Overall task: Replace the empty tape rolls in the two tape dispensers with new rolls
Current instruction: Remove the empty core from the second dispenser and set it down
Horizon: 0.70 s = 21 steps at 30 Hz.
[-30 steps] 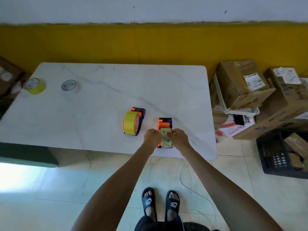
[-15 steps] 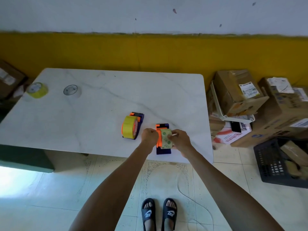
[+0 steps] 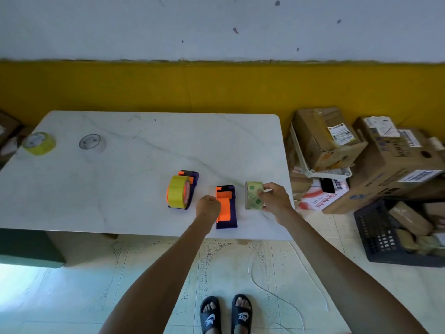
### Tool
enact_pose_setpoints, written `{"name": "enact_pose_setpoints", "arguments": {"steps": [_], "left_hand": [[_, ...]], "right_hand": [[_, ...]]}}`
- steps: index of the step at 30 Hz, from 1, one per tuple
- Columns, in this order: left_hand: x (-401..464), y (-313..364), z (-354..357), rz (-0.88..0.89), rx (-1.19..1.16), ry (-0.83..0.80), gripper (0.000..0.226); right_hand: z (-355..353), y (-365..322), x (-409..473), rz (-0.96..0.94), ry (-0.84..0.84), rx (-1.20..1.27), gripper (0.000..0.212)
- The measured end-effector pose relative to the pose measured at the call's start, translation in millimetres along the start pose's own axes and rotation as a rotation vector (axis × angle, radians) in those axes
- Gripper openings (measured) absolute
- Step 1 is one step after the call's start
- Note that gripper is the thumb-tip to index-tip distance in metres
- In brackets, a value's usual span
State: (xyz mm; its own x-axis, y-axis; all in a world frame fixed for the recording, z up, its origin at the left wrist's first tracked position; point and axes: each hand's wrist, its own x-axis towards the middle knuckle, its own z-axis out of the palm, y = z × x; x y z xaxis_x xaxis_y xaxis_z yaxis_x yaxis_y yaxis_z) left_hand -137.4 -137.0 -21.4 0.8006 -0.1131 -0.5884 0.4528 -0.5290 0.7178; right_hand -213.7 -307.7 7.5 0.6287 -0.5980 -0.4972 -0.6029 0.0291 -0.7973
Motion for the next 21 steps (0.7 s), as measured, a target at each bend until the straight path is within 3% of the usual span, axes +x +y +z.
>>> {"name": "enact_pose_setpoints", "arguments": {"steps": [7,14,21], "left_hand": [[-10,-22,7,-0.012,0.107,-0.009,0.04],[-17,0,-5,0.166,0.215,0.085,0.024],[-48,60,-38,0.359,-0.178,0.046,0.024]], "right_hand": [[4,-8,-1,-0.023,-0.025,0.03,0.013],[3,-15,-2,-0.041,-0.041,0.035,0.017],[28,-66,-18,-0.185,-0.192,0.05,0.013]]}}
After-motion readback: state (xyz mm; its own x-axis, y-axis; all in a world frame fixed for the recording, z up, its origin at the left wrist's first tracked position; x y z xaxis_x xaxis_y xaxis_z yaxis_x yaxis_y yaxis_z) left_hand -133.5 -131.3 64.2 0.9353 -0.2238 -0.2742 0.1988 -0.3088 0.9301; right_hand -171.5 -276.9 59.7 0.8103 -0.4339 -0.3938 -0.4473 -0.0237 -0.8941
